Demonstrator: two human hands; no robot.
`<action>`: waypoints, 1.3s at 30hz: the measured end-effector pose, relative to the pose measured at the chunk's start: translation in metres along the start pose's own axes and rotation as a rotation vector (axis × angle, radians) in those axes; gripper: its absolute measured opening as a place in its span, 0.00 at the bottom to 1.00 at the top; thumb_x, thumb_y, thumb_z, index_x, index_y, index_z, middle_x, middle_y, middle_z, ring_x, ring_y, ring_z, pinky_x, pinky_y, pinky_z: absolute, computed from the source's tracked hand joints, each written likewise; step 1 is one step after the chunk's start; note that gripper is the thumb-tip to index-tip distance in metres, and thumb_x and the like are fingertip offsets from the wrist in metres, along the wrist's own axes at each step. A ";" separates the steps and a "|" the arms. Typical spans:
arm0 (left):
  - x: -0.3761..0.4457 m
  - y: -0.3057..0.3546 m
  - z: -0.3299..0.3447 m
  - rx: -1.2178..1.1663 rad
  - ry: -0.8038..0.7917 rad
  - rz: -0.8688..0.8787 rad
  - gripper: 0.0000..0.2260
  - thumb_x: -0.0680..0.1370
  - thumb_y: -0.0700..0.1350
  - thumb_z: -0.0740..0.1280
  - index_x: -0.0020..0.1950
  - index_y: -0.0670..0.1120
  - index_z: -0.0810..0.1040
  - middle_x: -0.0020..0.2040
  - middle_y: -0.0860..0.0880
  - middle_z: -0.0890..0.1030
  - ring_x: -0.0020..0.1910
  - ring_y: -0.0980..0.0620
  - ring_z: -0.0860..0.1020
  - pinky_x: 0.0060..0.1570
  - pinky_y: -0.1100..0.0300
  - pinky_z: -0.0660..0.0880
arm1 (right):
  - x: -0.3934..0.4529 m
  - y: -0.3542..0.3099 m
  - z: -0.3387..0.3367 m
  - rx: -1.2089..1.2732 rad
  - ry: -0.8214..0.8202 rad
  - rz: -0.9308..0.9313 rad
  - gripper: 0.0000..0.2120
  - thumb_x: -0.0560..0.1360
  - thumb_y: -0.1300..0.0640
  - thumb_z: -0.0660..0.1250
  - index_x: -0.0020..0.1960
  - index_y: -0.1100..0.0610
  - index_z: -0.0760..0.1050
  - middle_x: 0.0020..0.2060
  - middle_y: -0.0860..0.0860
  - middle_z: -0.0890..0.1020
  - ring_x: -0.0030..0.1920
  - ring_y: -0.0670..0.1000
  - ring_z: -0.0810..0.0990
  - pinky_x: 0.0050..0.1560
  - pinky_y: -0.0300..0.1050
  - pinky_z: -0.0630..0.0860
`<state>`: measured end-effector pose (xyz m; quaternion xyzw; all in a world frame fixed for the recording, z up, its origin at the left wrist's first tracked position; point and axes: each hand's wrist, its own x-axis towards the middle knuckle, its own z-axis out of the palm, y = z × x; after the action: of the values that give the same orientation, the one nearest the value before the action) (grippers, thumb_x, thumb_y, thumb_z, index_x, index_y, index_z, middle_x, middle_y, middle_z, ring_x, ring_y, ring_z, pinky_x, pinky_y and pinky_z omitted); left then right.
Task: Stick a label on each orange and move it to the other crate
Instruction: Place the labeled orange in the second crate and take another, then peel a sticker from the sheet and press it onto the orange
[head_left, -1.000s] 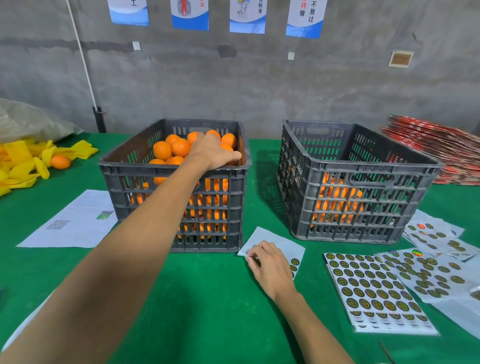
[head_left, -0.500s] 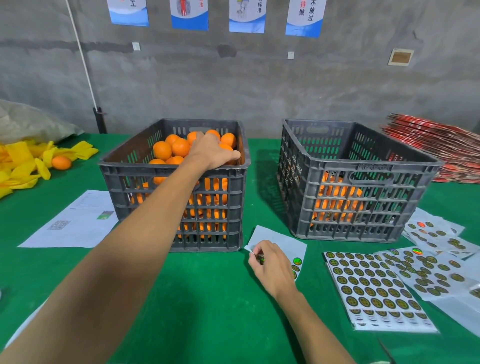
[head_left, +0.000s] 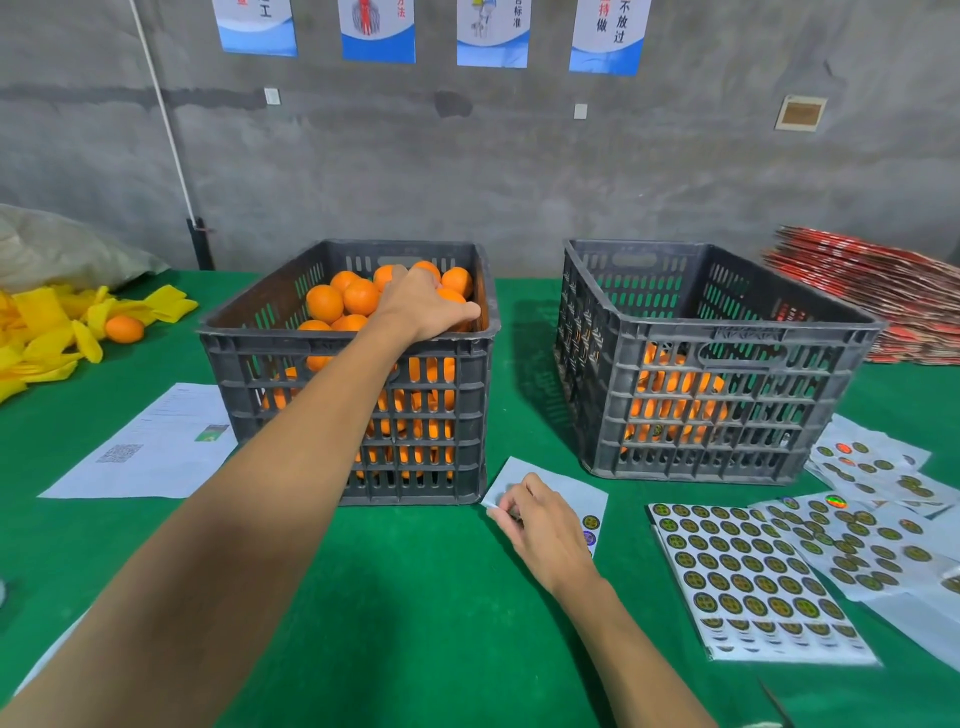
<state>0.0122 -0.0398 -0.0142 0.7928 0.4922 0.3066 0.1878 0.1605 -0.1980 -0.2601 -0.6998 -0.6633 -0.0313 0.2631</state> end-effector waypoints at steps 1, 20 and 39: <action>0.000 0.000 0.000 0.006 -0.004 0.005 0.19 0.68 0.55 0.74 0.34 0.48 0.67 0.35 0.46 0.70 0.60 0.31 0.77 0.53 0.39 0.78 | 0.000 0.001 -0.001 -0.016 -0.001 -0.023 0.14 0.83 0.42 0.61 0.50 0.52 0.75 0.44 0.46 0.71 0.43 0.48 0.72 0.44 0.41 0.65; -0.002 0.003 0.000 0.028 0.016 -0.016 0.20 0.68 0.56 0.74 0.33 0.48 0.66 0.58 0.29 0.79 0.63 0.30 0.75 0.58 0.38 0.76 | -0.007 0.024 -0.009 0.196 -0.260 0.043 0.15 0.80 0.43 0.67 0.64 0.44 0.82 0.59 0.41 0.75 0.59 0.46 0.69 0.63 0.45 0.66; 0.006 -0.003 0.003 0.059 -0.001 0.009 0.19 0.68 0.57 0.73 0.32 0.48 0.67 0.36 0.42 0.74 0.51 0.34 0.77 0.48 0.43 0.76 | 0.000 0.001 -0.001 -0.044 -0.030 -0.078 0.09 0.78 0.46 0.60 0.49 0.49 0.76 0.45 0.45 0.74 0.45 0.49 0.71 0.50 0.45 0.68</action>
<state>0.0140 -0.0333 -0.0163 0.8003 0.4975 0.2921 0.1633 0.1612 -0.1984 -0.2597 -0.6795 -0.6930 -0.0456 0.2365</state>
